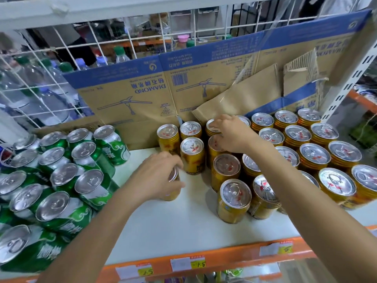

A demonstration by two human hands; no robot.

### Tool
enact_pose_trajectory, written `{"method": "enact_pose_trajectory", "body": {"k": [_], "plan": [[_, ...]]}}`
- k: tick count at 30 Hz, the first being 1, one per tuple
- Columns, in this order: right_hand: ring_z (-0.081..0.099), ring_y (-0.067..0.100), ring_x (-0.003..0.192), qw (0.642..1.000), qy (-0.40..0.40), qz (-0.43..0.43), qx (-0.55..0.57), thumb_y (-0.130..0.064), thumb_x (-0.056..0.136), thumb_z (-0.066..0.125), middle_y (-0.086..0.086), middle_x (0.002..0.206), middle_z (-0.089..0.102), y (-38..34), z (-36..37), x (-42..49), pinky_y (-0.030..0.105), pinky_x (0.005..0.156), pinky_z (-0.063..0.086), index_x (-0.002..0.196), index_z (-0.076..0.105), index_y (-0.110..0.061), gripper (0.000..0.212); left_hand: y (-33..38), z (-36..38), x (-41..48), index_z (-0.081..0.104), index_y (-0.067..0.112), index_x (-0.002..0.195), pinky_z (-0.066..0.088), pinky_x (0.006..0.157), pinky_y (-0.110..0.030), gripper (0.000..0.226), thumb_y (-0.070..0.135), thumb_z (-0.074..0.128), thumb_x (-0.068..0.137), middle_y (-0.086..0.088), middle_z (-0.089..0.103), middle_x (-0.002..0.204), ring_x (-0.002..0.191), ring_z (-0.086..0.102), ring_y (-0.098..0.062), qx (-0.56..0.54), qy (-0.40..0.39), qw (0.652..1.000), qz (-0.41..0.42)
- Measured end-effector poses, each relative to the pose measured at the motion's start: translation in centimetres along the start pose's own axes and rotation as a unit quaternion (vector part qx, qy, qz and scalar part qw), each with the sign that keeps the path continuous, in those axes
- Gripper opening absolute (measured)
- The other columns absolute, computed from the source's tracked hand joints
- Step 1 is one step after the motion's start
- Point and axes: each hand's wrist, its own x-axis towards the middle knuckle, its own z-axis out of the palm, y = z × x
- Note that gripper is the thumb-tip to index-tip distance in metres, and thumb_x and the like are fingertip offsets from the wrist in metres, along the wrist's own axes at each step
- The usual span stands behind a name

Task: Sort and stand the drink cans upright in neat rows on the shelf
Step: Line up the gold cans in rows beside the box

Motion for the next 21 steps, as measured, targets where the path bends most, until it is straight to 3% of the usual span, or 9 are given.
{"method": "enact_pose_trajectory", "body": {"k": [4, 9, 12, 16, 19, 21], "plan": [[0.042, 0.032, 0.126, 1.0, -0.027, -0.006, -0.004, -0.017, 0.089, 0.051, 0.012, 0.14, 0.046, -0.9, 0.4, 0.9, 0.036, 0.104, 0.035, 0.137, 0.046, -0.012, 0.048, 2.0, -1.3, 2.6, 0.047, 0.027, 0.124, 0.04, 0.086, -0.034, 0.055, 0.057, 0.062, 0.08, 0.001, 0.053, 0.124, 0.115, 0.051, -0.023, -0.009, 0.115, 0.993, -0.038], [0.042, 0.031, 0.129, 1.0, -0.016, -0.004, 0.013, -0.016, 0.088, 0.052, 0.012, 0.141, 0.047, -0.6, 1.2, 1.0, 0.037, 0.106, 0.033, 0.136, 0.047, -0.011, 0.049, 3.2, 0.2, 5.7, 0.031, 0.024, 0.138, 0.047, 0.083, -0.042, 0.077, 0.056, 0.067, 0.077, -0.011, 0.054, 0.126, 0.112, 0.054, -0.035, 0.019, 0.013, 0.997, -0.07], [0.04, 0.031, 0.131, 1.0, -0.017, -0.005, 0.025, -0.019, 0.089, 0.051, 0.01, 0.144, 0.045, -0.1, 1.4, 1.1, 0.038, 0.108, 0.035, 0.142, 0.041, -0.016, 0.053, 2.8, -0.4, 5.9, 0.038, 0.027, 0.129, 0.047, 0.074, -0.037, 0.075, 0.055, 0.074, 0.07, -0.005, 0.059, 0.115, 0.104, 0.056, -0.031, 0.03, 0.012, 0.998, -0.061], [0.043, 0.033, 0.128, 0.999, -0.019, 0.002, 0.026, -0.02, 0.088, 0.049, 0.01, 0.142, 0.047, 0.2, 1.8, 1.4, 0.04, 0.104, 0.039, 0.142, 0.04, -0.019, 0.054, 2.5, -2.2, 4.2, 0.042, 0.032, 0.113, 0.041, 0.063, -0.032, 0.068, 0.06, 0.076, 0.062, 0.006, 0.058, 0.096, 0.085, 0.052, -0.019, 0.099, -0.072, 0.992, 0.025], [0.042, 0.033, 0.129, 1.0, -0.023, 0.005, 0.02, -0.021, 0.09, 0.05, 0.01, 0.143, 0.046, 0.1, 1.7, 1.4, 0.04, 0.105, 0.038, 0.142, 0.04, -0.019, 0.054, 2.0, -3.9, 3.7, 0.051, 0.034, 0.11, 0.05, 0.074, -0.034, 0.055, 0.061, 0.073, 0.068, 0.012, 0.061, 0.089, 0.085, 0.057, -0.011, 0.021, -0.137, 0.99, 0.039], [0.044, 0.033, 0.127, 1.0, -0.027, 0.003, 0.015, -0.022, 0.089, 0.052, 0.01, 0.142, 0.047, 0.0, 1.5, 1.3, 0.04, 0.104, 0.039, 0.141, 0.042, -0.019, 0.053, 1.3, -4.8, 4.9, 0.059, 0.03, 0.108, 0.052, 0.082, -0.033, 0.045, 0.058, 0.069, 0.074, 0.012, 0.066, 0.095, 0.088, 0.061, -0.007, -0.047, -0.096, 0.994, 0.023]]}}
